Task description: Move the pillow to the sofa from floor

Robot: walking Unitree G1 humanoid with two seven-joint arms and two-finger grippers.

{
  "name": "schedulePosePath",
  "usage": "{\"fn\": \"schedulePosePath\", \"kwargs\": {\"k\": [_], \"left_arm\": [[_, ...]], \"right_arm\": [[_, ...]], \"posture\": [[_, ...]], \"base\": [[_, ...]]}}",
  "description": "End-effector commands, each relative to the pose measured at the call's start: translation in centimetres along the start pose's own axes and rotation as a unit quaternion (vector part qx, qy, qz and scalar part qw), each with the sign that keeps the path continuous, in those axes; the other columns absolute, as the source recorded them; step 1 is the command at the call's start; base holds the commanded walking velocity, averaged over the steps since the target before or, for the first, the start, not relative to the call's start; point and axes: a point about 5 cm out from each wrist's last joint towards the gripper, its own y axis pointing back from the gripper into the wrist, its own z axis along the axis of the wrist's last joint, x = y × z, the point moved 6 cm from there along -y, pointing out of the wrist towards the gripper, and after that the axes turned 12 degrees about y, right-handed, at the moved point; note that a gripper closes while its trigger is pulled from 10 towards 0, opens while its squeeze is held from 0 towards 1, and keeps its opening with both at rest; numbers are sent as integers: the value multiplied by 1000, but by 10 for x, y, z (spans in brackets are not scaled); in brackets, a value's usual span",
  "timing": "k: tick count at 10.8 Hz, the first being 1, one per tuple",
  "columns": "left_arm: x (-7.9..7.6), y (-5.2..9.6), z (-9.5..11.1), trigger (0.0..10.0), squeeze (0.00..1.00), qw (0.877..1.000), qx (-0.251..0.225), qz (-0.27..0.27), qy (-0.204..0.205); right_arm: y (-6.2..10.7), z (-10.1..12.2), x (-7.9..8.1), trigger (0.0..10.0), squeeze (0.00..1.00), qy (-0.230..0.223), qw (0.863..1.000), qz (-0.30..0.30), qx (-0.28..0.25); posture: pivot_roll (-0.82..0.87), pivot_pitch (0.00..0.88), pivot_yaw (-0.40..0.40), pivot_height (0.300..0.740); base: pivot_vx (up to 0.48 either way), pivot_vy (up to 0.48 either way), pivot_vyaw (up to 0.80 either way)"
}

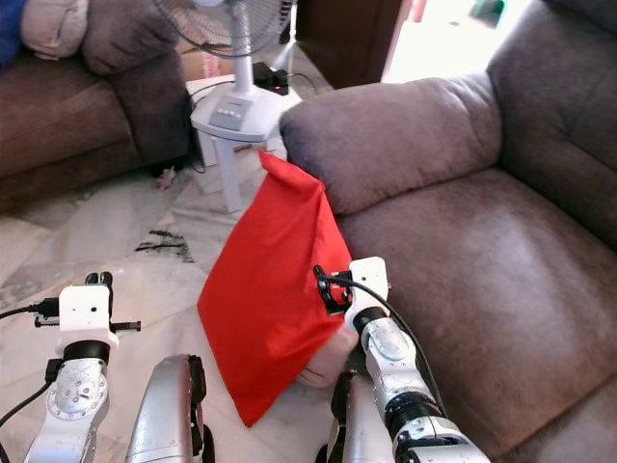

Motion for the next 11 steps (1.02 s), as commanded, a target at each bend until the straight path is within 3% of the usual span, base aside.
{"fn": "schedulePosePath", "kwargs": {"k": [1, 2, 3, 4, 7, 10, 11], "left_arm": [[0, 2, -1, 10000, 0, 1000, 3, 2, 9], [-1, 2, -2, 10000, 0, 1000, 4, 2, 10], [0, 2, -2, 10000, 0, 1000, 5, 3, 10], [-1, 2, -2, 10000, 0, 1000, 4, 3, 10], [-1, 2, -2, 10000, 0, 1000, 6, 3, 10], [-3, 2, -2, 10000, 0, 1000, 5, 1, 12], [-3, 2, -2, 10000, 0, 1000, 6, 0, 13]], "right_arm": [[3, -6, 0, 10000, 0, -12, 1000, 3, 10], [4, -9, 5, 10000, 0, -19, 1000, 19, 13], [5, -12, 6, 10000, 94, -24, 999, 20, 17], [5, -12, 8, 10000, 1000, -43, 999, 25, 15], [3, -12, 15, 10000, 1000, -119, 992, 47, 20], [5, -18, 19, 10000, 1000, -117, 991, 60, 34], [5, -19, 20, 10000, 208, -115, 991, 60, 36]], "posture": [[163, 176, -85, 513], [160, 177, -87, 513], [160, 177, -87, 513], [165, 179, -89, 513], [163, 180, -89, 513], [163, 180, -90, 513], [163, 180, -90, 513]], "base": [[0, 0, 0], [0, 0, 0], [0, 0, 0], [0, 0, 0], [0, 0, 0], [0, 0, 0], [0, 0, 0]]}}
